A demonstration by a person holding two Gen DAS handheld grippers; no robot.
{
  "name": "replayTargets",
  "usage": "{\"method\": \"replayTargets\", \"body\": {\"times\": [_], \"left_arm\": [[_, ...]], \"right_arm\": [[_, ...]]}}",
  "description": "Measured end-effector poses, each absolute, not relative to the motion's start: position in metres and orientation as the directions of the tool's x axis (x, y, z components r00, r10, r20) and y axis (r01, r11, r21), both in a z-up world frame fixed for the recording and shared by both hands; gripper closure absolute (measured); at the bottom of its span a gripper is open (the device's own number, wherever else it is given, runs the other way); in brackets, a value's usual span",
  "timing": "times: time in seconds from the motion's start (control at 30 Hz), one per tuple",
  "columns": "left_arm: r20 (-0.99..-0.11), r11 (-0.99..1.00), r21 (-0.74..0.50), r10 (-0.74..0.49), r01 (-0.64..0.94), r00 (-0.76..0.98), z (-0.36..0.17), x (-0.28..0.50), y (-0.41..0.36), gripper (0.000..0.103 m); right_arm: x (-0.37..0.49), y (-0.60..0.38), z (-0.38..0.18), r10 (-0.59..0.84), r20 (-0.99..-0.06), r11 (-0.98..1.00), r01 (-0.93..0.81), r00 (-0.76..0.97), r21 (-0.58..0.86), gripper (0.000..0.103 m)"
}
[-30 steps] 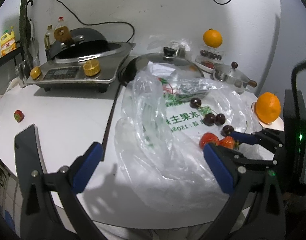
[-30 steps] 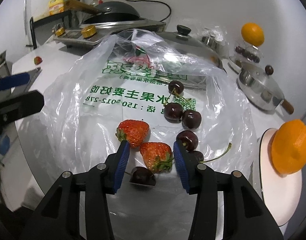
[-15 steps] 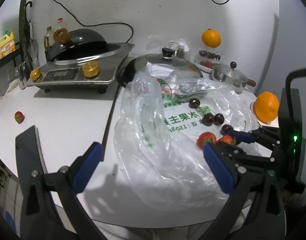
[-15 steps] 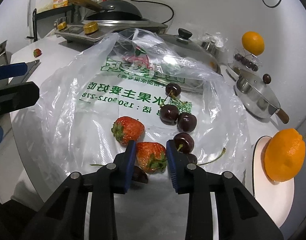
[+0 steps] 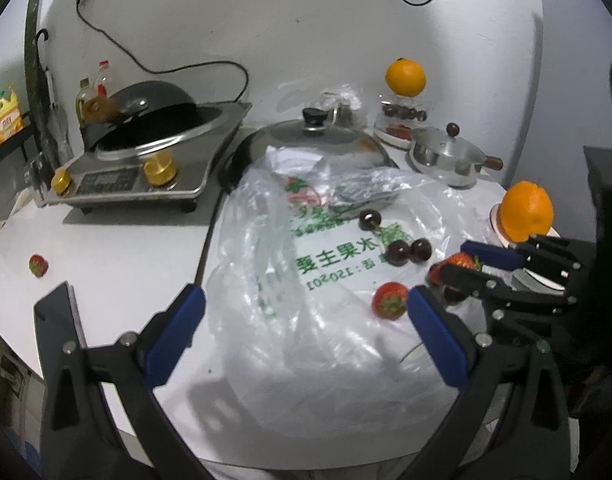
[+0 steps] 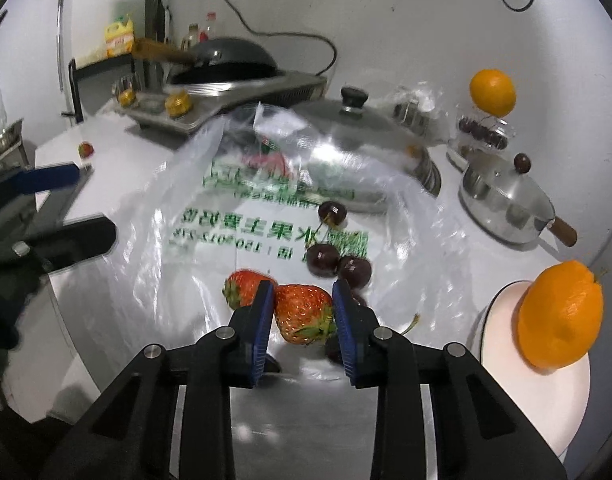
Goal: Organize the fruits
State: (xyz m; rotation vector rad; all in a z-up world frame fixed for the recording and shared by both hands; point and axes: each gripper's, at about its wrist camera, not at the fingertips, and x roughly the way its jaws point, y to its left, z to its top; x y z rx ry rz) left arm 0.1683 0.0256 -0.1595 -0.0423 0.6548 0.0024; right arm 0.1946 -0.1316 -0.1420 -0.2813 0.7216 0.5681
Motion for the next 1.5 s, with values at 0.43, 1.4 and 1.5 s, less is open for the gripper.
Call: {"method": "replayTargets", "body": {"times": [0.43, 1.4, 1.5], "left_arm": [[-0.618, 0.999, 0.004, -0.036, 0.049, 0.785, -0.156, 0.190, -0.011, 0.001], [-0.731, 0.989, 0.005, -0.098, 0.149, 0.675, -0.208, 0.243, -0.043, 0.034], [-0.756, 0.989, 0.002, -0.098, 0.151, 0.648, -0.216, 0.248, -0.045, 0.044]], "right_arm": [[0.203, -0.162, -0.096, 0.453, -0.604, 0.825, -0.565, 0.655, 0.007, 0.071], [0.246, -0.173, -0.133, 0.463, -0.650, 0.830, -0.552, 0.603, 0.079, 0.071], [0.246, -0.175, -0.134, 0.464, -0.652, 0.830, -0.551, 0.599, 0.084, 0.071]]}}
